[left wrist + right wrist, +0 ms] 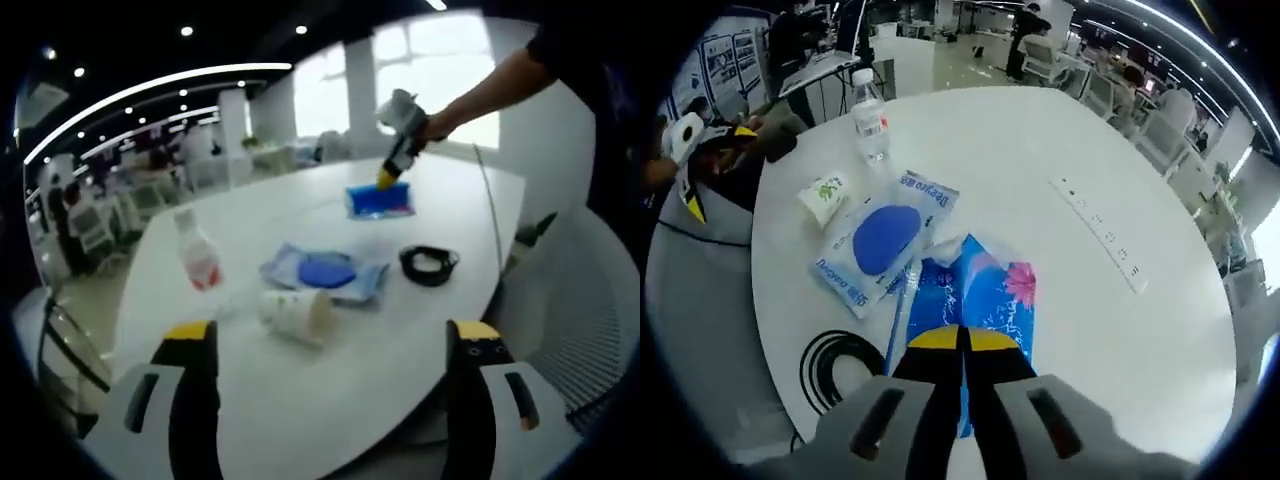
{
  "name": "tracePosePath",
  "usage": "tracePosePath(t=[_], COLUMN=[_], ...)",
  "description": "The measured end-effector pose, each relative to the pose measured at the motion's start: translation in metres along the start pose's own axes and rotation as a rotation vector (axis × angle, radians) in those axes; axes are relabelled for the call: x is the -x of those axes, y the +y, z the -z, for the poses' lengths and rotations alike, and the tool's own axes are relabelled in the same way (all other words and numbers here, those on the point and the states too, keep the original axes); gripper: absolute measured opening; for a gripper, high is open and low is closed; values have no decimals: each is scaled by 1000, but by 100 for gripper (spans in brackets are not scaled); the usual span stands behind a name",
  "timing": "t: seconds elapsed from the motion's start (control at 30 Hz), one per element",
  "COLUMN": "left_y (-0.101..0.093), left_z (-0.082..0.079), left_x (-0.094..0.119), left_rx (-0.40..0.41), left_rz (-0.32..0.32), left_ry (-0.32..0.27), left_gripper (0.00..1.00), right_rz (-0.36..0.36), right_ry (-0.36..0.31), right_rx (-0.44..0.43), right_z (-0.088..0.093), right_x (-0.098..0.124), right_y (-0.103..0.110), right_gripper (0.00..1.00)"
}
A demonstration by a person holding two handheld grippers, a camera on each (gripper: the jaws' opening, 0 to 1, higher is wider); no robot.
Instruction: Arrange the tabletop items into an orderly group along one side of the table until the central work area is clear of visible clutter.
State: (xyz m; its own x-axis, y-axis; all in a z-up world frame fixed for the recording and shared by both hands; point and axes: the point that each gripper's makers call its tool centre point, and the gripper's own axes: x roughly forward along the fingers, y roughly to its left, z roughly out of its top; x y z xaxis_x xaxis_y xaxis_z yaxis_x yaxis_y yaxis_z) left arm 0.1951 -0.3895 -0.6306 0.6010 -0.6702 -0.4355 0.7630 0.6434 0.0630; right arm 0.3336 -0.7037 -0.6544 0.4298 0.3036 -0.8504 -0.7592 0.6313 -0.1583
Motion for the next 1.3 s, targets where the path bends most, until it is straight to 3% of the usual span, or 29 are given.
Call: tracePosePath(t=[0.77,1.3], left_y=[3,6], left_z=[6,11], left_x=[0,1], left_rx=[10,12], left_rz=[-26,-39], left_ry=[32,61], left_gripper=[91,91], right_rz=[-32,-73], right_ry=[155,227], right_rx=[337,477], right_z=[53,87], right_x=[-17,-33], right_y=[-8,-17], right_gripper=[0,0])
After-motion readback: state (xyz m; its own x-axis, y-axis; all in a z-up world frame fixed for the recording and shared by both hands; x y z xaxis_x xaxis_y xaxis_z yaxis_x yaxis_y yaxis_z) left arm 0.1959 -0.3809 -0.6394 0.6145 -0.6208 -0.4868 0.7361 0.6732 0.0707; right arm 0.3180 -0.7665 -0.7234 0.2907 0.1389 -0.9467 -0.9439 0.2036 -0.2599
